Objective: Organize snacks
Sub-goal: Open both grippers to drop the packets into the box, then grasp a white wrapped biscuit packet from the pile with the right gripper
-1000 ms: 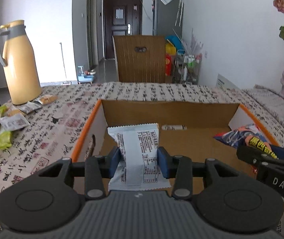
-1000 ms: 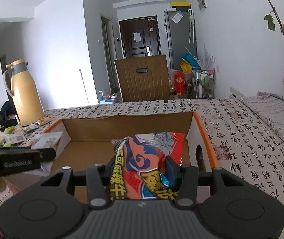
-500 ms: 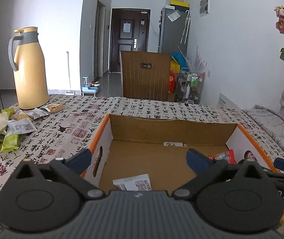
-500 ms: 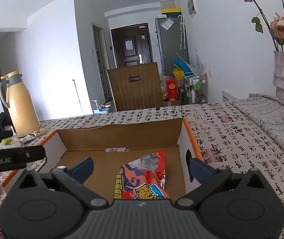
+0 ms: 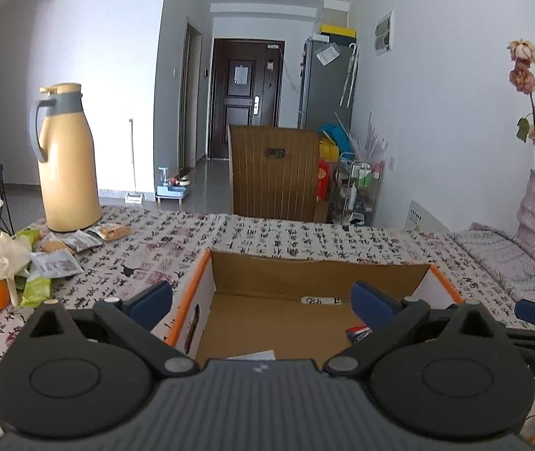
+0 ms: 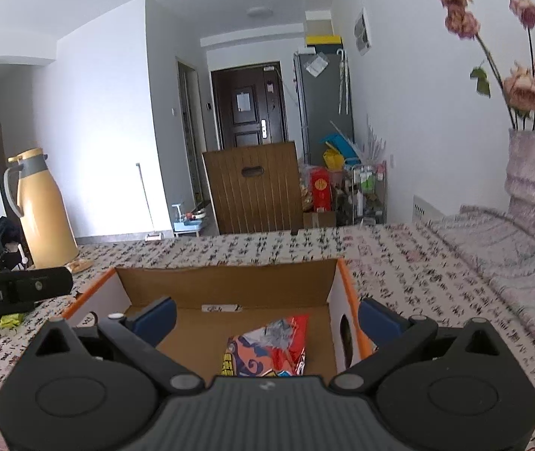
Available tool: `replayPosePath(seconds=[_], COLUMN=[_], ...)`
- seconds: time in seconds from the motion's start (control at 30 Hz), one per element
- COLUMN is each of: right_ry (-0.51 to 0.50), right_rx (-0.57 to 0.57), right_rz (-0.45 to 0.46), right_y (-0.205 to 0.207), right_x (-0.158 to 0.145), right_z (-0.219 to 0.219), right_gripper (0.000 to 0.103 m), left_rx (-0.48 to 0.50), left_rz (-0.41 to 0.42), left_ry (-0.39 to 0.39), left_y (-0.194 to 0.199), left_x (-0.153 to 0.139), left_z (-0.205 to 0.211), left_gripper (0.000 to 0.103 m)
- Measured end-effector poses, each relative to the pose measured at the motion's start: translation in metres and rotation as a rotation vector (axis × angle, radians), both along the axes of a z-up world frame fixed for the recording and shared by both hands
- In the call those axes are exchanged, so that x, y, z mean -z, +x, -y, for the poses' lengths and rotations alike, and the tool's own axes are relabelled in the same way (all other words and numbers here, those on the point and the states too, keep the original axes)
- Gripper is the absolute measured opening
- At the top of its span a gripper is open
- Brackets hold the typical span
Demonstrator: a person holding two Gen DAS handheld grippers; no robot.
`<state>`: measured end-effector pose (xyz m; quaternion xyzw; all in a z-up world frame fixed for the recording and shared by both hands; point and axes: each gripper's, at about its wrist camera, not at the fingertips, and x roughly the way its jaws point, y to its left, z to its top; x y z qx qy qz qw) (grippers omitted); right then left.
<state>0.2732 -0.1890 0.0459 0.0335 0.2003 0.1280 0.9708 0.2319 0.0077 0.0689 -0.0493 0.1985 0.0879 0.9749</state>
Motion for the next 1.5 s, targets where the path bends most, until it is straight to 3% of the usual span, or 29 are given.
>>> replayPosePath(seconds=[0.43, 0.8, 1.3, 1.5], right_ry=[-0.019, -0.036, -0.087, -0.100], right_rx=[-0.005, -0.019, -0.020, -0.003], right_rz=[0.015, 0.008, -0.052, -0.072], right_y=[-0.064, -0.126, -0.195, -0.224], right_x=[-0.015, -0.005, 0.035, 0.054], right_z=[0.008, 0.009, 0.012, 0.014], right_gripper=[0.103, 0.103, 0.103, 0.103], left_rx=[0.008, 0.022, 0.069, 0.070], left_rz=[0.036, 0.024, -0.047, -0.103], left_ry=[0.008, -0.003, -0.022, -0.031], left_y=[-0.065, -0.121, -0.180, -0.205], left_x=[-0.020, -0.013, 0.030, 0.065], left_z=[0.004, -0.001, 0.003, 0.008], left_gripper=[0.103, 0.103, 0.103, 0.103])
